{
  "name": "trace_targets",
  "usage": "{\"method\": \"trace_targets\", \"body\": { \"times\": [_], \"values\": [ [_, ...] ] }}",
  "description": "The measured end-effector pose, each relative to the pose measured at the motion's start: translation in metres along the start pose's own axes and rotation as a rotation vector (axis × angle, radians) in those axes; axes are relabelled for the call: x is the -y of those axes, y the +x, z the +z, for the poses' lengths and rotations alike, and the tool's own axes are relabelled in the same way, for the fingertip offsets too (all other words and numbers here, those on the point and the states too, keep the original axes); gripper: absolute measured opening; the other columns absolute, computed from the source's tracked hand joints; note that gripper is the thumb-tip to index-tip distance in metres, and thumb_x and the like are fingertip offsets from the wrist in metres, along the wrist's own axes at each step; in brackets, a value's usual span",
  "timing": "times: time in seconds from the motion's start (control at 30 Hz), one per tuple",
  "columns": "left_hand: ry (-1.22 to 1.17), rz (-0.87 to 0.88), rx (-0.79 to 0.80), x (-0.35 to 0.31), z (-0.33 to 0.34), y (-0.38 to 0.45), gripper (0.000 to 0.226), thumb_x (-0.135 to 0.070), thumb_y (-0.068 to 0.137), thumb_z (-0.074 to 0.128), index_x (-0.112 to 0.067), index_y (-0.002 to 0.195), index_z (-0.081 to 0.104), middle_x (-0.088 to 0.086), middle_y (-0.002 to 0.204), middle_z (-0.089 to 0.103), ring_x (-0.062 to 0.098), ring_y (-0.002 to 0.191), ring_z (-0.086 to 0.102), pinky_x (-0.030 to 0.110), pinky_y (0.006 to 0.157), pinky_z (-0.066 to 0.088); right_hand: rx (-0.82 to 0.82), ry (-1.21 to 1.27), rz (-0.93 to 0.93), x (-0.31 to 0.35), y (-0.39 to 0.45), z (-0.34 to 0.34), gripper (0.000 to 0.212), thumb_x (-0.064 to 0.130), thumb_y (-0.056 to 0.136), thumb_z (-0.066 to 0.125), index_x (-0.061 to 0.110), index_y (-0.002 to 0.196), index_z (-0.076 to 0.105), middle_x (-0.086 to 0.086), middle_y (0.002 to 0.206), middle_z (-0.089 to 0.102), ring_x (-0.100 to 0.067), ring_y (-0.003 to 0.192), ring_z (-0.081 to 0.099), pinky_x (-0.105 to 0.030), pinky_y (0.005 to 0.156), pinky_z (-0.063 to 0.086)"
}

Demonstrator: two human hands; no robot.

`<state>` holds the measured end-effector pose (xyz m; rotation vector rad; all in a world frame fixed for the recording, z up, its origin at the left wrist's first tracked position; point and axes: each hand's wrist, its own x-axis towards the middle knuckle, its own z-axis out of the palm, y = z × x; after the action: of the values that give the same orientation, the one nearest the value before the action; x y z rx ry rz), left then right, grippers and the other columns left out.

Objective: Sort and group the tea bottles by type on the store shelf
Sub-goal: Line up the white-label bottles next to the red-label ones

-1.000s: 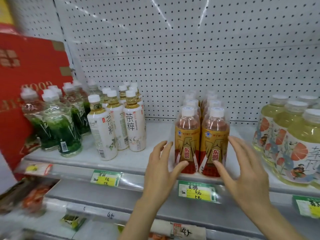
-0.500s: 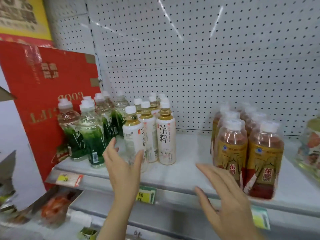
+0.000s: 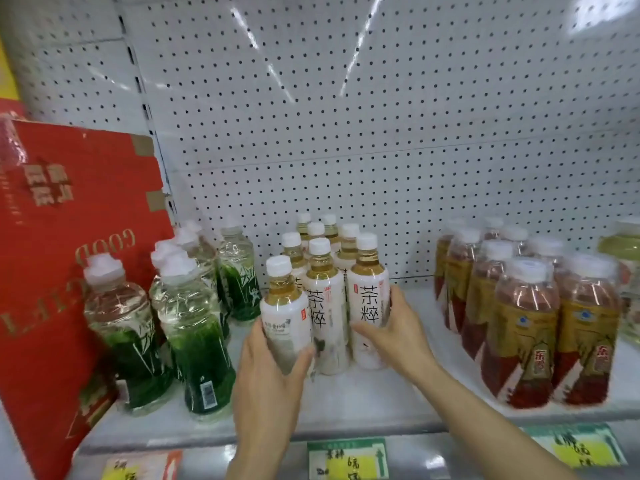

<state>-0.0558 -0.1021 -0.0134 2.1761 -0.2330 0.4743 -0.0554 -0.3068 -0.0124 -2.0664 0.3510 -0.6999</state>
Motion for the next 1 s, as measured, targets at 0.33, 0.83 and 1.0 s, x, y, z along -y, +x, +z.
{"method": "trace_targets", "body": {
  "times": [0.33, 0.83, 1.0],
  "values": [
    [0.025, 0.016, 0.001, 0.01, -0.006, 0.003, 0.096, -0.063, 0.074, 0.069, -0.032, 0.152, 0.023, -0.007, 0.148, 0.049, 0.017, 0.121, 0.059, 0.043, 0.095, 0.052, -0.195, -0.034, 0.169, -0.025, 0.087, -0.005, 0.054, 0.021, 0.082, 0.077, 0.015, 0.122, 0.042, -0.004, 0.115, 0.061, -0.024, 0.1, 0.062, -0.033, 0.075, 0.047],
    [-0.124, -0.025, 0.135, -0.016, -0.001, -0.002, 0.099, -0.071, 0.057, 0.061, -0.035, 0.145, 0.036, -0.008, 0.142, 0.056, 0.014, 0.111, 0.06, 0.046, 0.095, 0.055, -0.017, 0.055, 0.057, -0.035, 0.121, 0.013, 0.044, 0.028, 0.085, 0.072, 0.018, 0.12, 0.046, 0.003, 0.106, 0.065, -0.018, 0.096, 0.064, -0.042, 0.083, 0.057],
    [-0.156, -0.046, 0.145, -0.016, 0.0, -0.008, 0.095, -0.077, 0.048, 0.062, -0.043, 0.134, 0.04, -0.013, 0.134, 0.06, 0.007, 0.101, 0.059, 0.039, 0.089, 0.057, -0.008, 0.241, 0.225, -0.032, 0.084, 0.003, 0.071, 0.03, 0.089, 0.071, 0.017, 0.148, 0.034, -0.004, 0.144, 0.05, -0.023, 0.129, 0.05, -0.041, 0.102, 0.047]
  ]
}}
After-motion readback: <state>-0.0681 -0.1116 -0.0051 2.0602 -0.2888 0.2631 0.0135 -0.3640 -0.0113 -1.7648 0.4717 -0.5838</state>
